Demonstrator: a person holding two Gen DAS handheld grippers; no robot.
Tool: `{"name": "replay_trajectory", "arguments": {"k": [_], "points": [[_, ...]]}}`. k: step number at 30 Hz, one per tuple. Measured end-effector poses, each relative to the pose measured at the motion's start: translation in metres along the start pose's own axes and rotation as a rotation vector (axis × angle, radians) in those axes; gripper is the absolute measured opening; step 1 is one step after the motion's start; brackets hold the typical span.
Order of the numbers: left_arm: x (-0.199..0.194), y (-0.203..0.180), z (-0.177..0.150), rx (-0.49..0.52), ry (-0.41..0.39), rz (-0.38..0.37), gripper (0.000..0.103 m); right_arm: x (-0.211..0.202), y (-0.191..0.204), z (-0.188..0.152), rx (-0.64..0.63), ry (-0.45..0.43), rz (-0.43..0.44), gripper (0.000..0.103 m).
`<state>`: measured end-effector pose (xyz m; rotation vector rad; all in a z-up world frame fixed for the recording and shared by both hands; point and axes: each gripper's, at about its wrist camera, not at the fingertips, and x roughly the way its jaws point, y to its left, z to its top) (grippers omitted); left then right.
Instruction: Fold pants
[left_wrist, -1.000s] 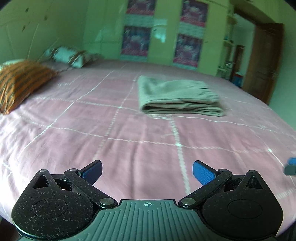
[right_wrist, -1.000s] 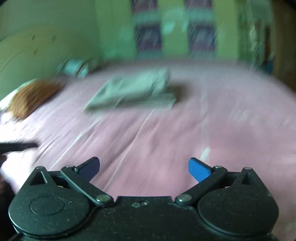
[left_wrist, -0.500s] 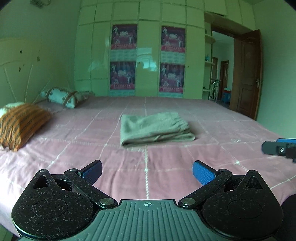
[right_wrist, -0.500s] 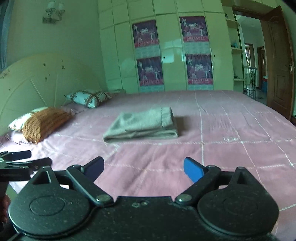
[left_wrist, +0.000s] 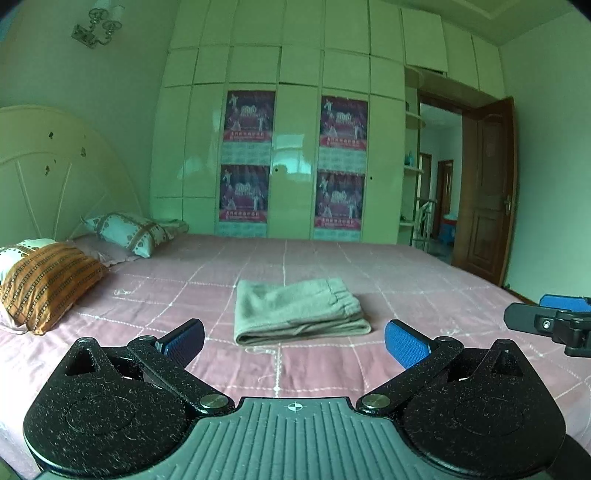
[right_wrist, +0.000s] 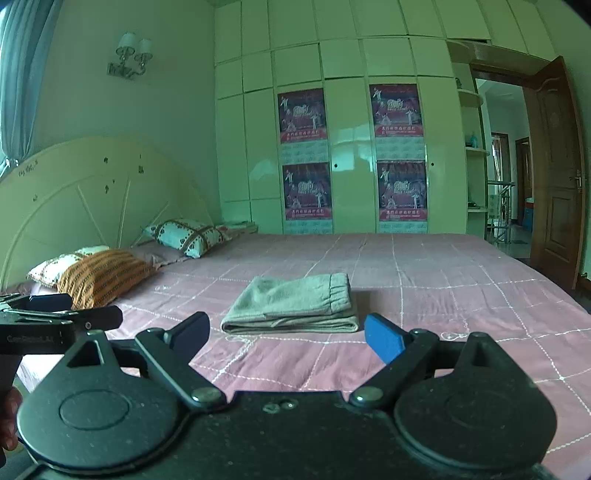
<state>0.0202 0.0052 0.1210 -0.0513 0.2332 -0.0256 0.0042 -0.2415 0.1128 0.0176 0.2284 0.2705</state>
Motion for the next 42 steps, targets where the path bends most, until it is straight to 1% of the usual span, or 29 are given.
{"name": "replay_trajectory", "arguments": {"k": [4, 11, 19, 42], "points": [[-0.0013, 0.0022, 0.0006, 0.003, -0.01, 0.002, 0.103, -0.0015, 0.0016, 0.0038, -0.002, -0.008, -0.002, 0.085], [0.0003, 0.0074, 0.0029, -0.007, -0.011, 0.015, 0.103, 0.0054, 0.0064, 0.0017, -0.004, 0.01, 0.005, 0.085], [-0.0019, 0.0004, 0.0022, 0.003, -0.014, 0.002, 0.103, 0.0032, 0.0065, 0.0042, 0.001, -0.005, 0.001, 0.085], [-0.0028, 0.0012, 0.0015, 0.005, -0.014, 0.003, 0.103, 0.0047, 0.0098, 0.0011, -0.003, 0.007, 0.0, 0.085]]}}
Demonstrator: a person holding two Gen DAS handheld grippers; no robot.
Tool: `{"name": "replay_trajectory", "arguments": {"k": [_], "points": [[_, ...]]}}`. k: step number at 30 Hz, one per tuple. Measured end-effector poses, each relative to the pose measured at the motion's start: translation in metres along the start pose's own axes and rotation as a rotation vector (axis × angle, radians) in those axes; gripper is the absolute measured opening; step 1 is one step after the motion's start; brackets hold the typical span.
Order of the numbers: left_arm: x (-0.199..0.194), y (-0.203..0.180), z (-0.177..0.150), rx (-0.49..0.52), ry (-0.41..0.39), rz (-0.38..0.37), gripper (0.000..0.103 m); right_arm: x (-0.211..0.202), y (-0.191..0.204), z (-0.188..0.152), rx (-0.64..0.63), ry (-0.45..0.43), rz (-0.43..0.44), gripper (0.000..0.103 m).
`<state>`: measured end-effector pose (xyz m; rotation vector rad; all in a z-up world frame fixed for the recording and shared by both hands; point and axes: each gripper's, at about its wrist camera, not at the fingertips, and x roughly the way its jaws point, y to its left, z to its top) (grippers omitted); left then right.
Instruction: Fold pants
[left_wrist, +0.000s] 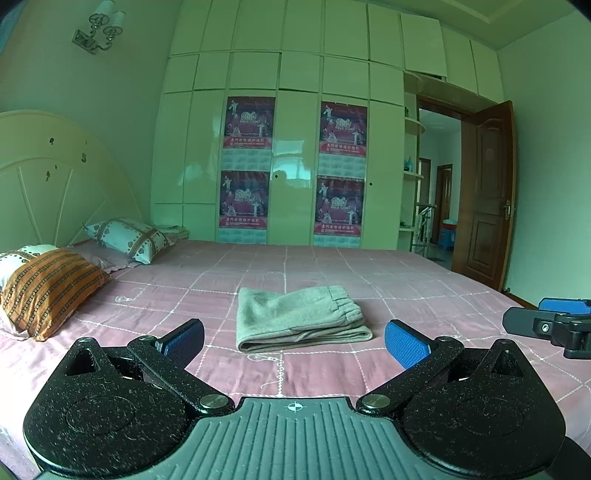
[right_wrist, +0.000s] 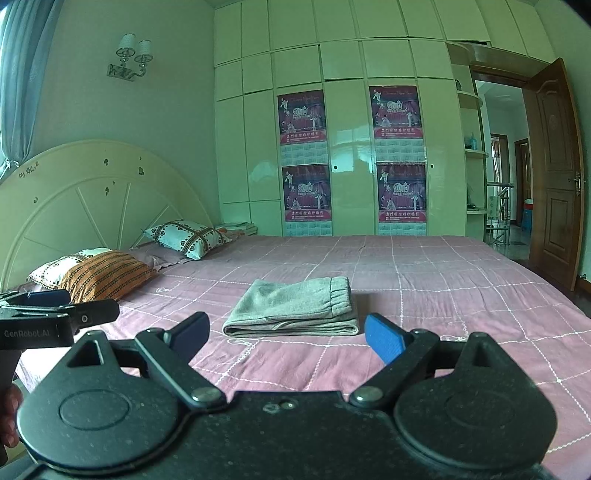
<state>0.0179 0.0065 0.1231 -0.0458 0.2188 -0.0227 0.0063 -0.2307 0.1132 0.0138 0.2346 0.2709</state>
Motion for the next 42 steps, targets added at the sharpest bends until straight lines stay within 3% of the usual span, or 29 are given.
{"name": "replay_trajectory", "arguments": {"k": [42], "points": [[-0.0045, -0.0026, -0.002, 0.014, -0.001, -0.03, 0.103, -0.0013, 0.0029, 0.0009, 0.004, 0.005, 0.001, 0.085]]}}
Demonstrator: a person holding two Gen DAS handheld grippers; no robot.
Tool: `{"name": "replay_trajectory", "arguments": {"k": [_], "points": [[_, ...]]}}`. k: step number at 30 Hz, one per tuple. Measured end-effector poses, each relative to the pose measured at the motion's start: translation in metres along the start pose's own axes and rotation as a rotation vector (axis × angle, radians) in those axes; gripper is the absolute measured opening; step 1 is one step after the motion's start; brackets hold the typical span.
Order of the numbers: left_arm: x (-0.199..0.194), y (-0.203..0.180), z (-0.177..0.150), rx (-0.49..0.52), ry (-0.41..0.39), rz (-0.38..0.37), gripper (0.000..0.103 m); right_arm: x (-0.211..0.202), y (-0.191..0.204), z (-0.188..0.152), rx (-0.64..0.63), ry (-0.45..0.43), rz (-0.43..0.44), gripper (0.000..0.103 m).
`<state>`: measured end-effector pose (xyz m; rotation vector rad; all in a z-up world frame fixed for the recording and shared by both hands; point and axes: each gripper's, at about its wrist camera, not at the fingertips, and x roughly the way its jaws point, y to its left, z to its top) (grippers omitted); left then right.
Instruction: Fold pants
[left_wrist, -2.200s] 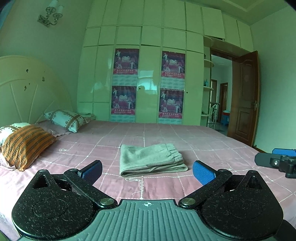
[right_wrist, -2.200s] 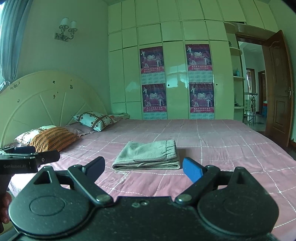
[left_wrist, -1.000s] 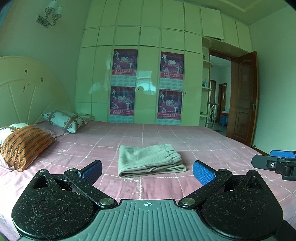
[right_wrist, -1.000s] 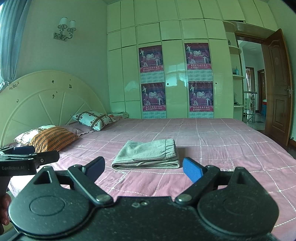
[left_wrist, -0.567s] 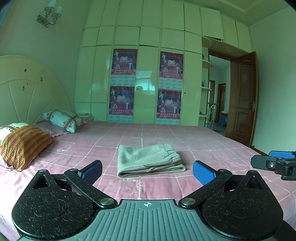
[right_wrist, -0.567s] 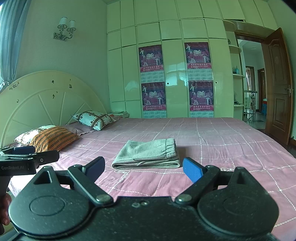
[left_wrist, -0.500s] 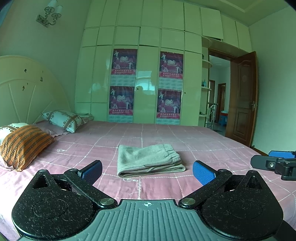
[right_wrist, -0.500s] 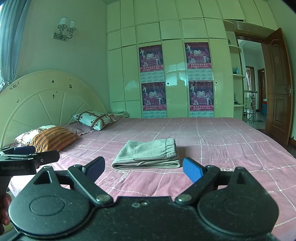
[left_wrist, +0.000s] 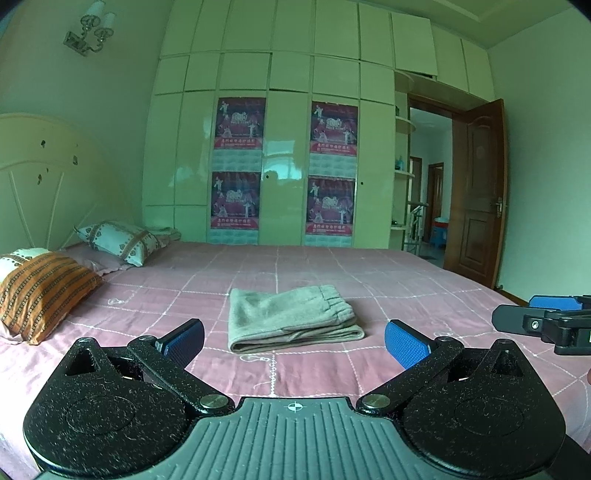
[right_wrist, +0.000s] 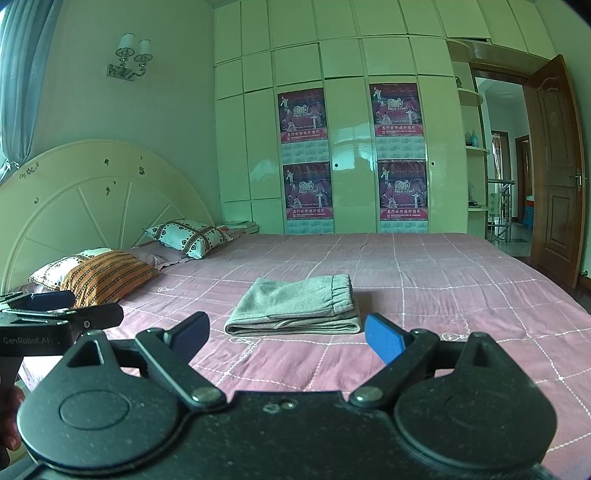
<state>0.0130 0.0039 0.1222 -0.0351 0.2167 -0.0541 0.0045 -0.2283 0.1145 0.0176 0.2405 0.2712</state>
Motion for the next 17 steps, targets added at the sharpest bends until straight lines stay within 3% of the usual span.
{"name": "replay_trajectory", "arguments": {"k": [17], "points": [[-0.0012, 0.0023, -0.0002, -0.005, -0.022, 0.002, 0.103, -0.0003, 0.0004, 0.0003, -0.002, -0.001, 0.002, 0.085]]}}
